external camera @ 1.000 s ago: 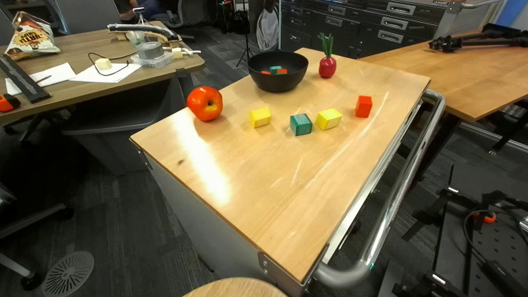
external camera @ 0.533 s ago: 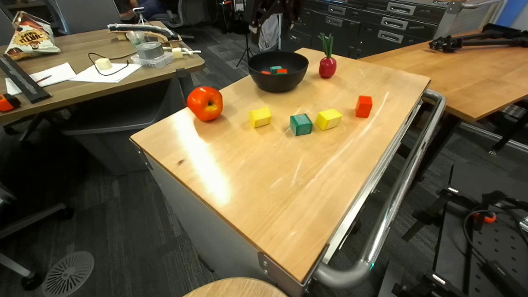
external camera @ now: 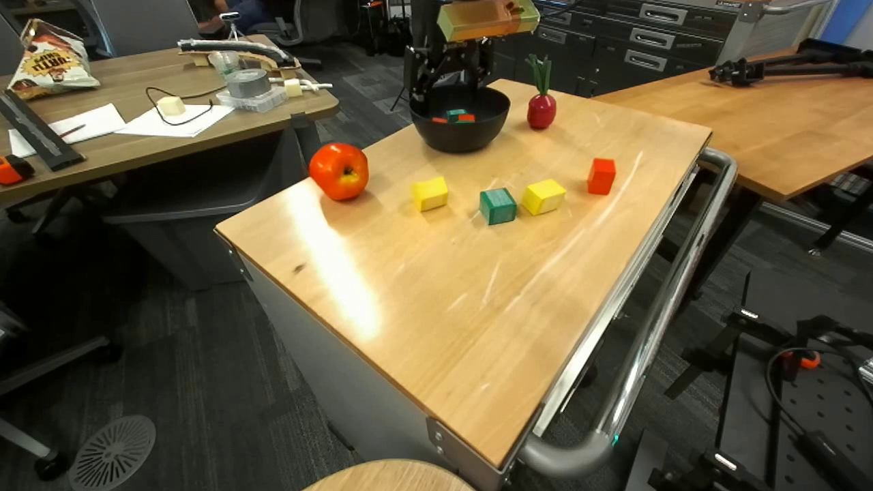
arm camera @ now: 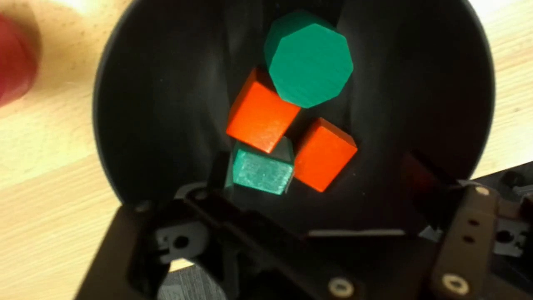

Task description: Move the apple to the left, take the radish and blocks out of the black bowl

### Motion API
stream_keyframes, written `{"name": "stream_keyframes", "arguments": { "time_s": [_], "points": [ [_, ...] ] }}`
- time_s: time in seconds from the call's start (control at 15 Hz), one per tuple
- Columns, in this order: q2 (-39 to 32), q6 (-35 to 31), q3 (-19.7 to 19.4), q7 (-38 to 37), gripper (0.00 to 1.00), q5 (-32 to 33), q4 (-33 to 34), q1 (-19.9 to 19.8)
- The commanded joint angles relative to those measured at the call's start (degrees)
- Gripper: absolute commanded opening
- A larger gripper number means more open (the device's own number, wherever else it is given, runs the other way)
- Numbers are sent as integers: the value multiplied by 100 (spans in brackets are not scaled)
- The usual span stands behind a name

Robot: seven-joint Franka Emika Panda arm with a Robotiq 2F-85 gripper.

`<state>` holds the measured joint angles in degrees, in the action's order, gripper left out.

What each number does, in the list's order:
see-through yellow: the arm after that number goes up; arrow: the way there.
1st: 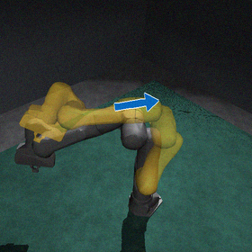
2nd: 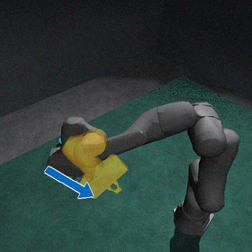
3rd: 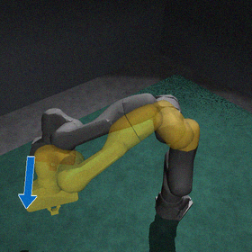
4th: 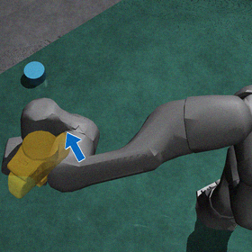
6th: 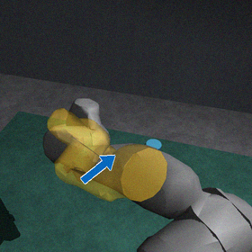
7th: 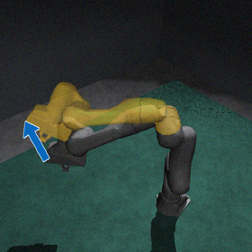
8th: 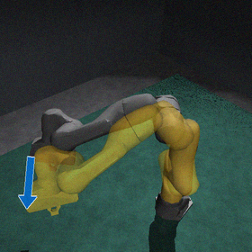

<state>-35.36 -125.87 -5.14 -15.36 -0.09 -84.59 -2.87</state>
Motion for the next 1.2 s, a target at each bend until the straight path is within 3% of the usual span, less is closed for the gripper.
{"name": "stream_keyframes", "arguments": {
  "time_s": [0.0,0.47,0.6,0.8,1.13],
  "points": [
    [-556,430,-156,-429,100,8,829,68],
    [-1095,757,-362,-887,100,89,1467,99],
    [-1177,894,-372,-938,73,82,1609,100],
    [-1239,1109,-332,-1008,52,8,1802,70],
    [-1147,1433,-233,-989,51,-142,1823,-2]
  ]
}}
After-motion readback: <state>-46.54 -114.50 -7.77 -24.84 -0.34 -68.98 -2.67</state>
